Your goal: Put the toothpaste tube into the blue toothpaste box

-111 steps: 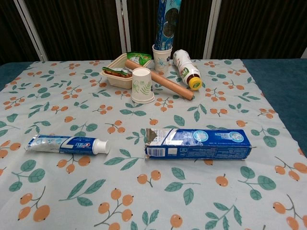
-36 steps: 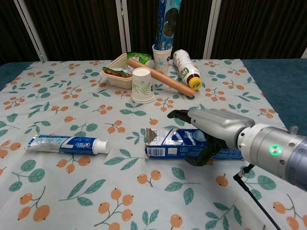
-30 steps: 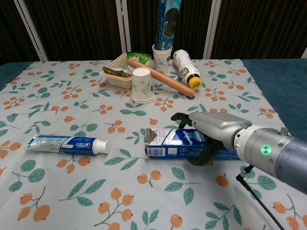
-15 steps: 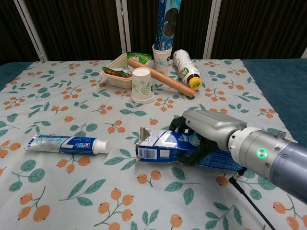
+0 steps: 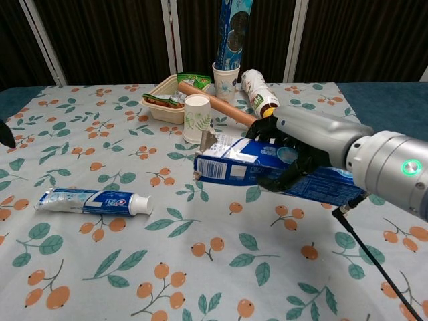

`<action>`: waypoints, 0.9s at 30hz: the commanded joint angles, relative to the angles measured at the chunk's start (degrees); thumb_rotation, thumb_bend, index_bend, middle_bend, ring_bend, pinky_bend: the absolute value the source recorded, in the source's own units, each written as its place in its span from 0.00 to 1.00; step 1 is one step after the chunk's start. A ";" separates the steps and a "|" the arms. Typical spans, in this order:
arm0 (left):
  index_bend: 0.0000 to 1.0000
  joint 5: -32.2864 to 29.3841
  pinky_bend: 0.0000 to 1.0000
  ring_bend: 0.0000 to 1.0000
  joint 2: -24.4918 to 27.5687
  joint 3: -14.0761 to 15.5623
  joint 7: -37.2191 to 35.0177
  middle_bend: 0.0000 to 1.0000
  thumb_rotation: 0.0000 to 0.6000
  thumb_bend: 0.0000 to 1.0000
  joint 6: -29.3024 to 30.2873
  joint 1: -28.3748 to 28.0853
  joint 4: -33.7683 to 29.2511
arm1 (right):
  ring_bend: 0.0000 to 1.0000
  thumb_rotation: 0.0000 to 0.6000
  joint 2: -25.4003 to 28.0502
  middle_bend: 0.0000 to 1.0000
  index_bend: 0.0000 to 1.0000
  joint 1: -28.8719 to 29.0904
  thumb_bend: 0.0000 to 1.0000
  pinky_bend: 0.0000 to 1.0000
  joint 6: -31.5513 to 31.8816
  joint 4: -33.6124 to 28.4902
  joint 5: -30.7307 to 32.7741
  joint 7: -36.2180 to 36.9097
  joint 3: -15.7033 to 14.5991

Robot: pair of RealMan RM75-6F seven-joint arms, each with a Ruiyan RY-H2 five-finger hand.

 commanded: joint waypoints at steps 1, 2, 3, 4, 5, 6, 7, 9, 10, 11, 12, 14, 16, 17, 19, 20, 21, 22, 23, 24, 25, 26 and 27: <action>0.33 -5.16 0.36 0.29 -4.33 -2.18 6.08 0.31 1.00 0.13 -4.66 -4.43 1.39 | 0.43 1.00 1.68 0.47 0.36 -0.48 0.36 0.34 0.84 -1.40 -0.22 0.49 0.33; 0.34 -5.97 0.36 0.29 -4.99 -2.31 7.19 0.31 1.00 0.13 -5.17 -5.02 1.63 | 0.43 1.00 2.07 0.47 0.36 -0.55 0.36 0.34 0.91 -1.67 -0.24 0.61 0.32; 0.34 -7.13 0.36 0.29 -5.95 -2.48 8.73 0.31 1.00 0.13 -5.87 -5.88 1.98 | 0.43 1.00 2.73 0.47 0.36 -0.69 0.36 0.34 1.18 -2.08 -0.33 0.80 0.42; 0.34 -7.83 0.36 0.29 -6.57 -2.59 9.64 0.31 1.00 0.13 -6.21 -6.40 2.19 | 0.43 1.00 3.09 0.47 0.36 -0.76 0.36 0.34 1.27 -2.33 -0.38 0.95 0.45; 0.35 -8.52 0.37 0.30 -7.18 -2.65 10.51 0.32 1.00 0.13 -6.55 -6.89 2.41 | 0.43 1.00 3.48 0.47 0.36 -0.86 0.36 0.34 1.50 -2.55 -0.50 1.14 0.55; 0.35 -9.22 0.37 0.30 -7.77 -2.70 11.29 0.33 1.00 0.13 -6.89 -7.36 2.60 | 0.43 1.00 3.84 0.47 0.36 -0.94 0.36 0.34 1.64 -2.77 -0.60 1.32 0.61; 0.36 -9.58 0.37 0.31 -8.09 -2.72 11.68 0.34 1.00 0.13 -7.10 -7.62 2.70 | 0.43 1.00 4.04 0.47 0.36 -0.98 0.36 0.34 1.72 -2.90 -0.65 1.43 0.66; 0.38 -11.01 0.38 0.33 -9.39 -2.80 13.26 0.36 1.00 0.14 -7.75 -8.61 3.18 | 0.43 1.00 4.84 0.47 0.36 -1.17 0.36 0.34 1.95 -3.38 -0.82 1.86 0.77; 0.38 -11.71 0.38 0.33 -9.97 -2.82 14.04 0.36 1.00 0.15 -7.87 -8.99 3.45 | 0.43 1.00 5.22 0.47 0.36 -1.24 0.36 0.34 2.04 -3.61 -0.94 2.05 0.80; 0.38 -12.74 0.39 0.33 -10.75 -2.82 15.01 0.37 1.00 0.15 -7.95 -9.45 3.77 | 0.43 1.00 5.70 0.47 0.36 -1.31 0.36 0.34 2.05 -3.92 -1.09 2.28 0.75; 0.39 -13.37 0.39 0.34 -11.27 -2.82 15.53 0.37 1.00 0.15 -7.98 -9.73 4.00 | 0.43 1.00 6.02 0.47 0.36 -1.38 0.36 0.34 2.08 -4.14 -1.17 2.43 0.69; 0.39 -14.79 0.39 0.34 -12.42 -2.70 16.62 0.38 1.00 0.15 -7.99 -10.31 4.55 | 0.43 1.00 6.67 0.47 0.36 -1.47 0.36 0.34 2.20 -4.61 -1.47 2.70 0.59; 0.39 -15.87 0.39 0.34 -13.48 -2.51 17.48 0.38 1.00 0.15 -7.93 -10.85 5.15 | 0.43 1.00 7.22 0.47 0.36 -1.55 0.36 0.34 2.34 -5.07 -1.77 2.89 0.46; 0.40 -16.23 0.39 0.35 -13.88 -2.40 17.82 0.38 1.00 0.16 -7.92 -11.06 5.45 | 0.43 1.00 7.42 0.47 0.36 -1.60 0.36 0.34 2.41 -5.27 -1.84 2.98 0.40; 0.40 -17.07 0.40 0.35 -14.88 -2.08 18.61 0.39 1.00 0.16 -7.88 -11.55 6.19 | 0.43 1.00 7.92 0.47 0.36 -1.69 0.36 0.34 2.61 -5.76 -2.02 3.15 0.34; 0.41 -17.34 0.40 0.36 -15.23 -1.94 18.93 0.40 1.00 0.17 -7.85 -11.74 6.50 | 0.43 1.00 8.11 0.47 0.36 -1.70 0.36 0.34 2.66 -5.91 -2.10 3.20 0.31; 0.42 -17.55 0.41 0.36 -15.56 -1.80 19.20 0.40 1.00 0.18 -7.78 -11.90 6.79 | 0.43 1.00 8.30 0.47 0.36 -1.72 0.36 0.34 2.71 -6.07 -2.15 3.26 0.28; 0.42 -17.79 0.42 0.37 -15.90 -1.66 19.39 0.41 1.00 0.19 -7.74 -12.04 7.10 | 0.43 1.00 8.50 0.47 0.36 -1.73 0.36 0.34 2.76 -6.23 -2.18 3.30 0.28; 0.44 -18.19 0.45 0.39 -16.40 -1.50 19.52 0.43 1.00 0.22 -7.67 -12.21 7.52 | 0.43 1.00 8.81 0.47 0.36 -1.76 0.36 0.34 2.83 -6.44 -2.24 3.32 0.23; 0.47 -18.45 0.49 0.43 -16.69 -1.36 19.62 0.46 1.00 0.27 -7.63 -12.30 7.81 | 0.43 1.00 8.99 0.47 0.36 -1.78 0.36 0.34 2.89 -6.56 -2.28 3.37 0.19; 0.49 -18.63 0.52 0.46 -16.95 -1.24 19.73 0.49 1.00 0.30 -7.51 -12.38 8.10 | 0.43 1.00 9.16 0.47 0.36 -1.82 0.36 0.34 2.97 -6.71 -2.32 3.45 0.18; 0.55 -18.72 0.59 0.51 -17.32 -1.06 19.92 0.55 1.00 0.35 -7.23 -12.51 8.53 | 0.43 1.00 9.40 0.47 0.36 -1.87 0.36 0.34 3.05 -6.91 -2.34 3.59 0.15; 0.60 -18.65 0.64 0.57 -17.55 -0.92 20.06 0.61 1.00 0.39 -6.99 -12.58 8.78 | 0.43 1.00 9.56 0.47 0.36 -1.90 0.36 0.34 3.10 -7.04 -2.34 3.66 0.14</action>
